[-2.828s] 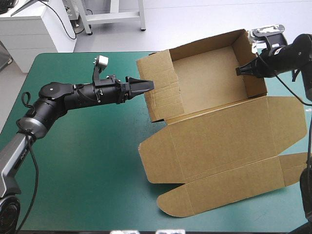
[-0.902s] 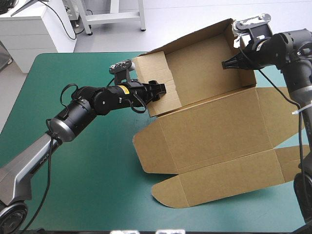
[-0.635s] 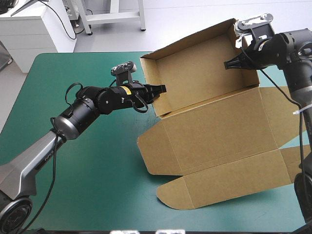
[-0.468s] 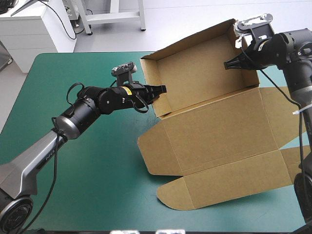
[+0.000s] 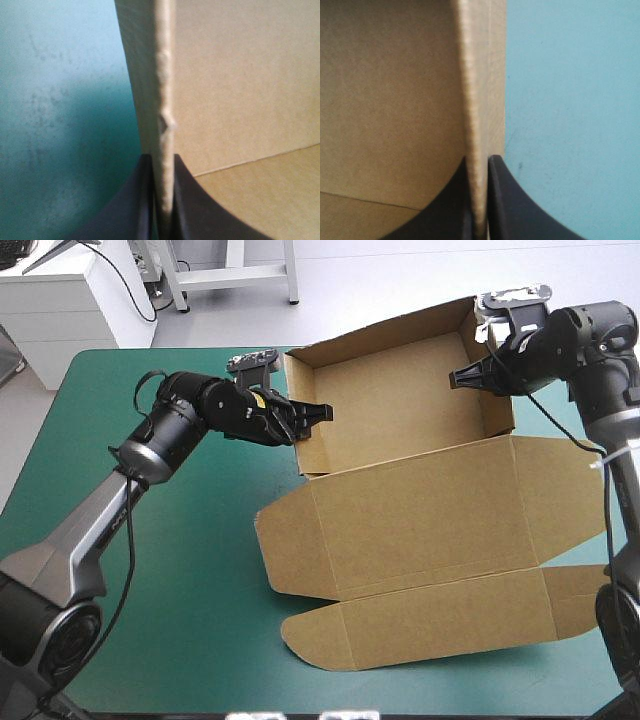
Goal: Fold the box
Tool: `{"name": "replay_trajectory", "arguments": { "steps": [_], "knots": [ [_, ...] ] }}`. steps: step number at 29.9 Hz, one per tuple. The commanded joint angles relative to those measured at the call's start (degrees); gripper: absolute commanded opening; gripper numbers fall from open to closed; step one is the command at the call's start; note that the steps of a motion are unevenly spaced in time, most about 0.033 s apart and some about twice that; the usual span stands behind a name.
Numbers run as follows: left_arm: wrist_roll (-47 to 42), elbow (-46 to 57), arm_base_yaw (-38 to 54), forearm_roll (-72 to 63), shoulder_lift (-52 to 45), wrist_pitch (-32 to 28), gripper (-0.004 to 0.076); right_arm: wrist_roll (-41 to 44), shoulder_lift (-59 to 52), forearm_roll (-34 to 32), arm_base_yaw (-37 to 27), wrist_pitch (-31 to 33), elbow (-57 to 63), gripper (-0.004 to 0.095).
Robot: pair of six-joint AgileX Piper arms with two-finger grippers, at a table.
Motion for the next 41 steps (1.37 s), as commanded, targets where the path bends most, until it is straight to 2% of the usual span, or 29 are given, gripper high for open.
{"name": "replay_trajectory", "arguments": {
  "steps": [1,4,11,19,30,35,38,41],
  "knots": [
    [1.25,-7.11,1.07,0.67,1.78,6.18,-0.0008,0.28,-0.09,3.85,0.02,-0.19,-0.81,-0.0019],
    [1.25,-10.89,1.07,3.67,3.8,9.36,-0.0008,-0.62,1.27,6.85,0.02,-0.31,2.14,-0.0019],
    [1.25,-15.36,1.07,9.17,9.6,19.69,-0.0008,-0.75,4.17,5.42,1.73,-1.73,12.07,-0.0019],
    [1.67,-15.5,-0.27,8.53,13.92,20.0,-0.0008,2.73,5.08,0.16,6.77,-5.4,16.88,-0.0019],
    [1.82,-15.4,-1.27,12.95,14.81,20.09,-0.0008,3.76,8.13,1.88,7.33,-4.38,16.88,-0.0019],
    [4.99,-15.4,-1.16,13.71,14.81,20.09,-0.0006,4.13,9.68,1.88,7.33,-4.31,16.88,-0.0006],
    [7.66,-15.4,-1.16,13.71,14.81,20.09,0.0032,4.13,9.82,1.88,7.33,-4.54,16.88,0.0064],
    [12.65,-15.4,-1.16,11.81,14.81,20.09,0.016,2.86,9.82,1.88,7.33,-3.68,16.88,0.0186]
  ]
}}
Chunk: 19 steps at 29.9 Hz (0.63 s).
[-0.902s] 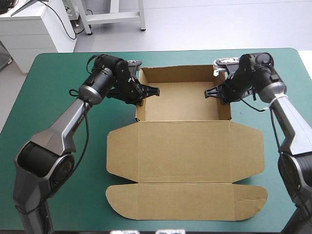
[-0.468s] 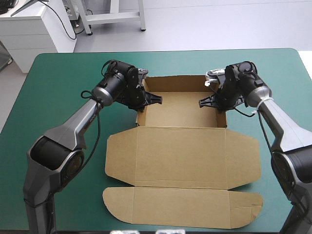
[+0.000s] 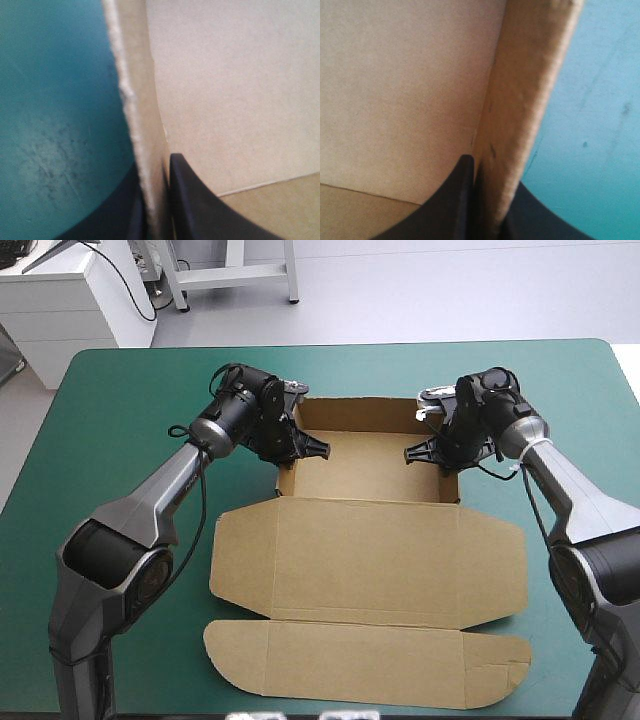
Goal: Fold the box
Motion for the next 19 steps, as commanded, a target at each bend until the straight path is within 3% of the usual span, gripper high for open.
{"name": "replay_trajectory", "arguments": {
  "steps": [1,5,7,10,19],
  "knots": [
    [4.43,-2.07,-0.62,-1.74,-3.47,2.28,0.0222,-2.93,-1.99,2.2,0.72,2.08,-1.28,0.0243],
    [4.08,-2.31,-0.62,-0.24,-3.47,2.28,0.048,-1.89,-1.99,1.31,0.63,2.35,-1.6,0.0508],
    [4.08,-2.91,-0.62,0.98,-3.47,2.28,0.0547,-0.55,-1.99,0.21,0.63,1.66,-2.21,0.061],
    [4.08,-5.77,-0.62,2.9,-3.47,2.28,0.0555,1.78,-1.99,-1.6,0.63,1.43,-4.78,0.0711],
    [6.41,-15.61,-0.62,5.33,-5.71,2.28,0.0524,4.2,-3.1,-2.21,0.63,5.13,-14.45,0.071]
  ]
}}
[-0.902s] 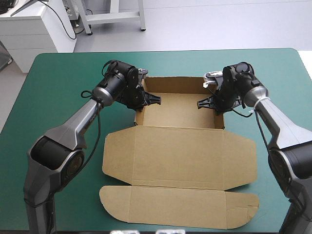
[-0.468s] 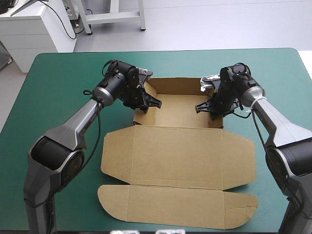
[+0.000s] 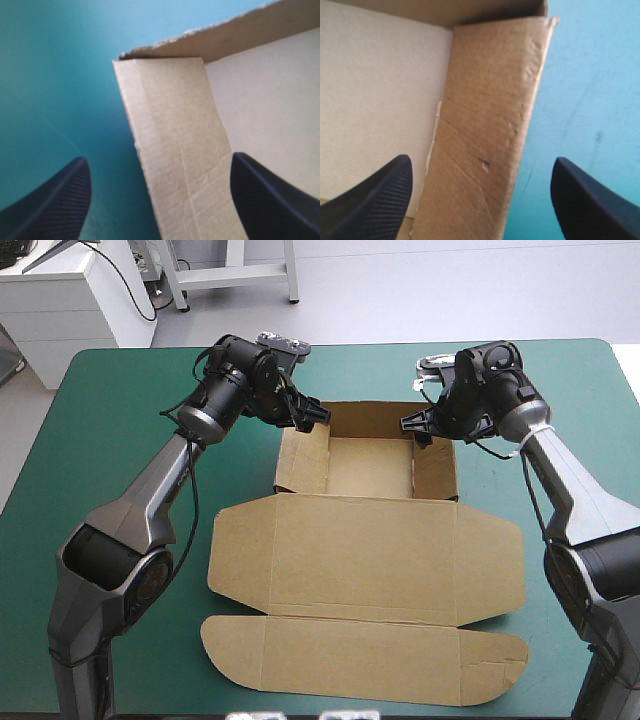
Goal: Fold the box
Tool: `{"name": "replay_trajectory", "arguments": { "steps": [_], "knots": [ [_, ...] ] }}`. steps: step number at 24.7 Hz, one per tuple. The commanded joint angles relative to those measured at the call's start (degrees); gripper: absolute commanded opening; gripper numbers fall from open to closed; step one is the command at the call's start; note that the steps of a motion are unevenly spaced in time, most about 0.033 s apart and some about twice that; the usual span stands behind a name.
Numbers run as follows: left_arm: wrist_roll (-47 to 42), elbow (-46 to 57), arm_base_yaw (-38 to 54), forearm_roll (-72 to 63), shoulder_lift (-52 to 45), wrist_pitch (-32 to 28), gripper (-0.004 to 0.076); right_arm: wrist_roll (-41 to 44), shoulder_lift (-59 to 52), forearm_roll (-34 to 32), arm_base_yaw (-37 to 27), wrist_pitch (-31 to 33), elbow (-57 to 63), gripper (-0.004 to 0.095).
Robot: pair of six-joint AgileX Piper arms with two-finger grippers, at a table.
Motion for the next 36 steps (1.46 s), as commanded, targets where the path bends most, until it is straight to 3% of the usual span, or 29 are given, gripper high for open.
{"name": "replay_trajectory", "arguments": {
  "steps": [1,2,3,4,5,11,16,19,30,36],
  "knots": [
    [2.19,-3.28,-0.24,0.52,-6.36,2.56,0.0489,0.58,-4.69,0.43,-0.05,1.17,-2.82,0.071],
    [2.56,-3.06,-0.24,-0.09,-8.96,2.56,0.0339,0.57,-5.89,2.35,-0.05,1.17,-2.58,0.071],
    [2.56,-2.72,-0.24,-0.73,-10.51,2.56,0.0256,0.57,-6.44,2.69,-0.05,1.17,-2.32,0.071],
    [2.56,-1.84,-0.35,-2.06,-13.64,2.56,0.0037,0.57,-7.72,2.82,0.06,1.17,-1.47,0.071],
    [2.74,-1.26,-0.35,-2.94,-15.06,2.56,-0.0004,0.57,-8.53,2.82,0.06,1.17,-0.65,0.071],
    [2.83,8.42,-0.35,-3.25,-25.93,2.56,-0.0008,0.82,-11.94,3.89,0.06,0.69,4.94,0.071],
    [2.87,36.28,-0.35,-3.38,-42.84,1.8,-0.0008,0.94,-11.01,3.65,0.06,-3.59,7.98,0.071],
    [2.87,49.92,-0.35,-4.03,-52.44,-2.44,-0.0008,2.03,-9.01,3.65,0.06,-7.66,9.69,0.071],
    [2.43,71.79,-0.35,-5.54,-74.33,-12.89,-0.0008,6.63,-3.64,0.78,-0.06,-12.09,10.5,0.071],
    [2.15,80.55,-0.35,-5.54,-84.21,-14.0,-0.0008,8.75,-1.96,2.66,-1.41,-13.01,10.76,0.0709]
  ]
}}
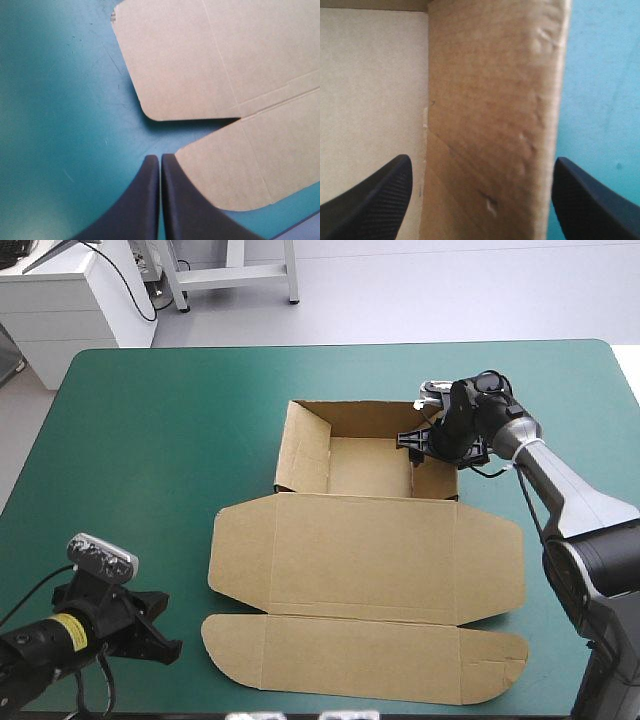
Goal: Fold the box
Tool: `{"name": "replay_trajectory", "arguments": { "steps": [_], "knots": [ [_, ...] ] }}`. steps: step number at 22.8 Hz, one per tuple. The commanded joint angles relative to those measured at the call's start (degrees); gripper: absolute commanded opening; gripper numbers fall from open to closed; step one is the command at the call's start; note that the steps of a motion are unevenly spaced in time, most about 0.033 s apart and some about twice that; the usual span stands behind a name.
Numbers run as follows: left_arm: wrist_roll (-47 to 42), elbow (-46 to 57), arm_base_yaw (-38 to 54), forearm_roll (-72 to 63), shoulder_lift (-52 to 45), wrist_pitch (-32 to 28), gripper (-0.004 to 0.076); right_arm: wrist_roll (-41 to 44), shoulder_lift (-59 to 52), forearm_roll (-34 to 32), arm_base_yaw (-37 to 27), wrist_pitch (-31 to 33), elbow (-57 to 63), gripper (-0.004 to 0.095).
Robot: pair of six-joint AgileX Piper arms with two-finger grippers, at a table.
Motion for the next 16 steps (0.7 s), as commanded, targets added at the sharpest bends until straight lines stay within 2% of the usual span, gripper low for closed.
{"name": "replay_trajectory", "arguments": {
  "steps": [1,4,5,6,7,8,13,16],
  "knots": [
    [-0.58,2.75,-0.35,-0.37,-4.58,-3.84,-0.0008,0.37,-2.45,0.23,-1.08,-1.45,-1.14,0.0696],
    [-0.58,5.53,-0.24,-0.37,-7.89,-5.33,-0.0008,0.25,-2.33,-0.1,-1.09,-0.35,-1.02,0.0561],
    [-0.58,6.89,-0.24,-0.37,-9.39,-6.26,-0.0008,0.15,-2.33,-0.1,-1.09,0.29,-1.02,0.041],
    [-0.58,7.7,-0.24,-0.37,-10.24,-7.22,-0.0008,-0.65,-2.33,-0.1,-1.09,0.79,-1.02,0.0309],
    [-0.47,8.96,-0.24,-0.37,-11.16,-8.85,-0.0008,-1.33,-2.33,-0.1,-1.09,1.68,-1.02,0.0113],
    [-0.47,9.48,-0.24,-0.2,-11.53,-9.36,-0.0008,-2.1,-2.33,-0.15,-1.09,2.27,-1.02,-0.0013],
    [-0.47,10.34,-0.24,-1.33,-11.76,-11.24,-0.0008,-8.09,-2.9,-0.24,-4.81,4.11,-3.02,-0.0021],
    [-0.57,10.34,-0.24,-1.94,-11.87,-11.12,-0.0008,-13.98,-4.37,-0.87,-12.34,7.14,-8.63,-0.0021]
  ]
}}
